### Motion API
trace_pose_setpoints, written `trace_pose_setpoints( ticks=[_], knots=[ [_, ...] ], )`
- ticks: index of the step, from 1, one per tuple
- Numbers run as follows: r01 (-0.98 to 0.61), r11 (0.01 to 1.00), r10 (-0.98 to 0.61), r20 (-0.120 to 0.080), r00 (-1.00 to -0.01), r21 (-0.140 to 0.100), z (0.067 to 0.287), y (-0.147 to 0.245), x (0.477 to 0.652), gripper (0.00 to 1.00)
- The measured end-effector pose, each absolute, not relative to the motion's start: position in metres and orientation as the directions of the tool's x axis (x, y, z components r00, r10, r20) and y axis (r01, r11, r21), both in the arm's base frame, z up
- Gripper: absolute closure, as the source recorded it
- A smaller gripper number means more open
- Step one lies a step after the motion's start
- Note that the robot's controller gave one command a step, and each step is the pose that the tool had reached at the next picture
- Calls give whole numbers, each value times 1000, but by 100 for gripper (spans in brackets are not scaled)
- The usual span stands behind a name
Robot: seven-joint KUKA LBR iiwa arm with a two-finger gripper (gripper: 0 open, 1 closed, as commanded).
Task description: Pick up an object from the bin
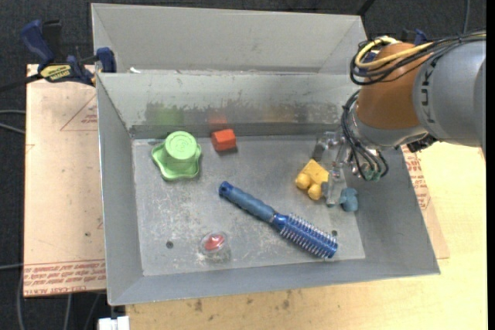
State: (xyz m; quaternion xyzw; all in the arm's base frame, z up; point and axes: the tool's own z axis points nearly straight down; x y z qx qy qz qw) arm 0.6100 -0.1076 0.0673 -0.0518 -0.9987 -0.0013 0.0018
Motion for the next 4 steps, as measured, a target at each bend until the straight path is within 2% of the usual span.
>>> trace_pose_setpoints(
  ticks=[1,2,3,4],
  knots=[
    [70,998,70,-1,-998,2,102,-76,588,0],
    [-6,1000,-6,-4,-1000,0,100,-82,597,0],
    [134,991,134,0,-991,2,69,-80,604,0],
    [132,991,132,-2,-991,2,69,-79,604,0]
  ],
)
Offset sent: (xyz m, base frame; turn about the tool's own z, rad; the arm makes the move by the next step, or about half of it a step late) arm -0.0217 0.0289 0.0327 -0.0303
